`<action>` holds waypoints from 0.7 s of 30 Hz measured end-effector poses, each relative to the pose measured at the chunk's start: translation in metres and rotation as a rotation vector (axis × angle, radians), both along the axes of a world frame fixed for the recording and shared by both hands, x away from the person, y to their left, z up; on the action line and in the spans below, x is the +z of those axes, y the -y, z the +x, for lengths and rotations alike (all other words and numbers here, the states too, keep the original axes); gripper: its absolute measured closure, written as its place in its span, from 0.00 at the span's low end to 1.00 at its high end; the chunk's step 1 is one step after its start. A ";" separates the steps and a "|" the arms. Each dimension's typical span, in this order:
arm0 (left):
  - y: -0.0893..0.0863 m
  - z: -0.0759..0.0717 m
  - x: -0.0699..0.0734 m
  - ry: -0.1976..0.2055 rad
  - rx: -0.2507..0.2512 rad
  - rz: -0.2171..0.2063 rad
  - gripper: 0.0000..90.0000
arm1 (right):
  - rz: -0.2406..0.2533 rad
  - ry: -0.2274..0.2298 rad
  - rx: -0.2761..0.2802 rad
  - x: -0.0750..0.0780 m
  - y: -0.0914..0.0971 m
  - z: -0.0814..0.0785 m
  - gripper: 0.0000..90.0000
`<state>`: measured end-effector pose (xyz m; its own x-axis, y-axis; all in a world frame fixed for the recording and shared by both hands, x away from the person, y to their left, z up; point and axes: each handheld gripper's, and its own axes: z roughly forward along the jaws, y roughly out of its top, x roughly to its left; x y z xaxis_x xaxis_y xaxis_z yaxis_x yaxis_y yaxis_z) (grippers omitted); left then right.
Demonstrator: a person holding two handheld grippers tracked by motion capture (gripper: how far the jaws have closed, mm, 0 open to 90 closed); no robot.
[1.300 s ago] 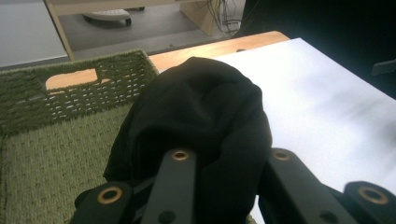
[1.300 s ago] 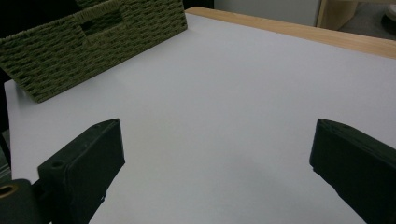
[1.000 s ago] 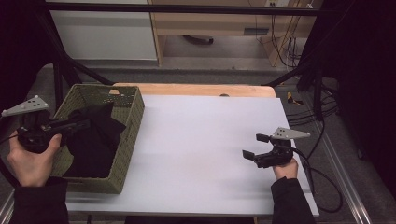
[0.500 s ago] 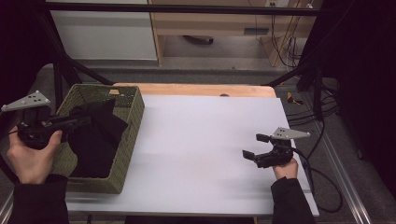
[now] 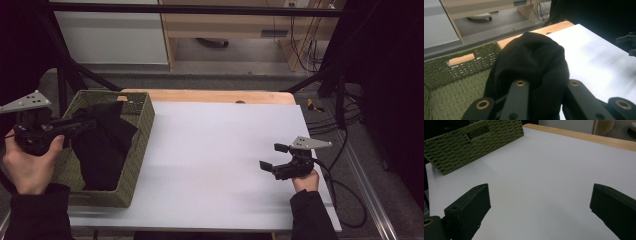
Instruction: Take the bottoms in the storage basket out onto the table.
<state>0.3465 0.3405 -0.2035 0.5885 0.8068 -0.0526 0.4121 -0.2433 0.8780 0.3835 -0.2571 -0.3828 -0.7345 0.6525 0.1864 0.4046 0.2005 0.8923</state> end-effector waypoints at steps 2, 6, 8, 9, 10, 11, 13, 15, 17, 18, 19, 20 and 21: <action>0.002 0.000 0.002 -0.005 -0.007 -0.005 0.89 | -0.001 0.001 0.000 0.000 0.000 0.000 0.04; 0.006 0.001 0.006 -0.001 -0.016 -0.003 0.89 | 0.001 0.000 -0.001 0.000 0.000 0.000 0.04; 0.008 0.002 0.007 0.001 -0.021 -0.002 0.89 | 0.001 0.002 -0.001 0.000 0.000 0.000 0.04; 0.008 0.002 0.007 0.002 -0.022 -0.001 0.89 | 0.001 0.000 -0.001 0.000 0.000 0.000 0.04; 0.009 0.003 0.008 0.002 -0.023 0.000 0.89 | -0.001 0.000 -0.001 0.000 0.000 0.000 0.04; 0.011 0.003 0.009 0.002 -0.025 0.001 0.89 | -0.001 0.000 0.000 0.000 0.000 0.000 0.04; 0.013 0.003 0.011 0.004 -0.030 0.004 0.89 | -0.001 0.001 0.000 0.000 0.000 0.000 0.04; 0.015 0.003 0.013 0.007 -0.033 0.003 0.89 | 0.000 0.000 -0.001 0.000 0.000 0.000 0.04; 0.018 0.003 0.016 0.010 -0.039 0.006 0.89 | 0.001 0.000 -0.001 0.000 0.000 0.000 0.04; 0.019 0.003 0.017 0.012 -0.040 0.007 0.89 | 0.000 0.001 0.001 0.000 0.000 0.000 0.04; 0.021 0.003 0.018 0.013 -0.043 0.009 0.89 | 0.001 0.000 0.001 0.000 0.000 0.000 0.04; 0.022 0.004 0.019 0.015 -0.045 0.011 0.89 | 0.000 0.001 0.001 0.000 0.000 0.000 0.04; 0.023 0.004 0.020 0.017 -0.047 0.012 0.89 | 0.000 -0.001 0.000 0.000 0.000 0.000 0.04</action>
<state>0.3501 0.3172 -0.1832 0.6261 0.7790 -0.0327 0.3854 -0.2727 0.8815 0.3834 -0.2572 -0.3827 -0.7345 0.6523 0.1872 0.4053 0.2003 0.8920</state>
